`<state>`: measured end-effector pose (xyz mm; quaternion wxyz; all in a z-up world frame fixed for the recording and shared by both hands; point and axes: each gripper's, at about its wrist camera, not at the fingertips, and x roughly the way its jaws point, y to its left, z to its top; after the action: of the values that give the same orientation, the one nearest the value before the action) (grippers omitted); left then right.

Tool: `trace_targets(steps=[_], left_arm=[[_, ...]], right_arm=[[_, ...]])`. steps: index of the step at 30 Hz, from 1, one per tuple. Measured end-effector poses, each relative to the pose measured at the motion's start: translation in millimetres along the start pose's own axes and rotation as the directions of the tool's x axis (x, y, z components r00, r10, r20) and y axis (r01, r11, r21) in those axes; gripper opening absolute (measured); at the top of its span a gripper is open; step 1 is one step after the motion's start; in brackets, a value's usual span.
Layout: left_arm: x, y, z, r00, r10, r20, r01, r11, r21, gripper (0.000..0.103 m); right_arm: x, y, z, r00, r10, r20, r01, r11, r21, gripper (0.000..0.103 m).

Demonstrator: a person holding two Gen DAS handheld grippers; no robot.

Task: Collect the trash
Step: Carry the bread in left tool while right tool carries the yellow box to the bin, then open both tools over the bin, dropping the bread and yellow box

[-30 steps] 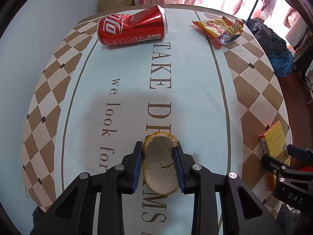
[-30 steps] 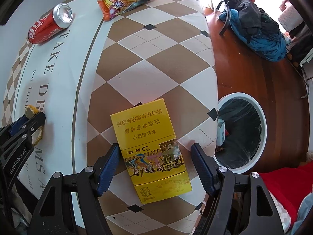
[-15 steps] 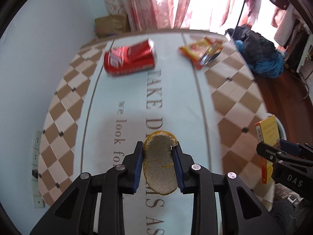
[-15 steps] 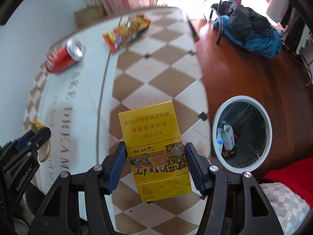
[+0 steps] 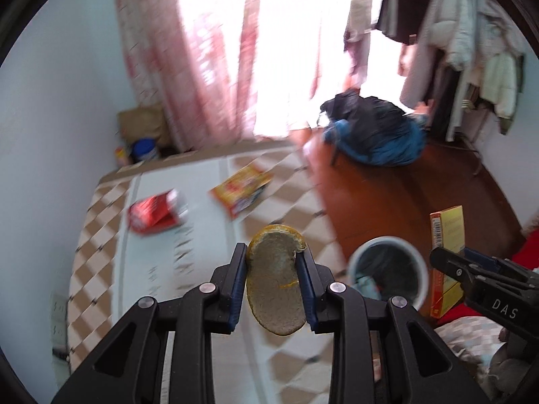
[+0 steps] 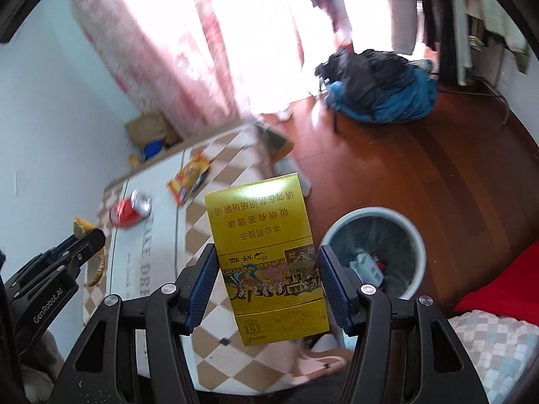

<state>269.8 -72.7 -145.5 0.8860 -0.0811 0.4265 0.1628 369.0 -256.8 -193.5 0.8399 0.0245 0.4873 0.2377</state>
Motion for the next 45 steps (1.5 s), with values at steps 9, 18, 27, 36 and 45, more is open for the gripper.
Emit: trace_targets(steps=[9, 18, 27, 36, 45], left_arm=[[53, -125, 27, 0.986, -0.155, -0.054, 0.160, 0.982, 0.099, 0.025], [165, -209, -9, 0.951, -0.159, -0.265, 0.213, 0.958, 0.191, 0.026], [225, -230, -32, 0.907, -0.123, -0.403, 0.217, 0.956, 0.196, 0.029], [224, -222, -33, 0.914, -0.089, -0.395, 0.174, 0.968, 0.182, 0.079], [200, -210, -29, 0.931, -0.054, -0.362, 0.131, 0.973, 0.190, 0.098]], right_arm=[[-2, -127, 13, 0.994, -0.111, -0.003, 0.110, 0.983, 0.145, 0.062], [104, -241, -18, 0.977, -0.102, -0.189, 0.156, 0.942, 0.297, 0.062], [189, -292, -35, 0.954, -0.035, -0.298, 0.149, 0.917, 0.371, 0.062], [196, -296, -35, 0.948, -0.046, -0.315, 0.168, 0.914, 0.371, 0.090], [147, -274, -39, 0.923, -0.211, -0.321, 0.296, 0.924, 0.242, 0.103]])
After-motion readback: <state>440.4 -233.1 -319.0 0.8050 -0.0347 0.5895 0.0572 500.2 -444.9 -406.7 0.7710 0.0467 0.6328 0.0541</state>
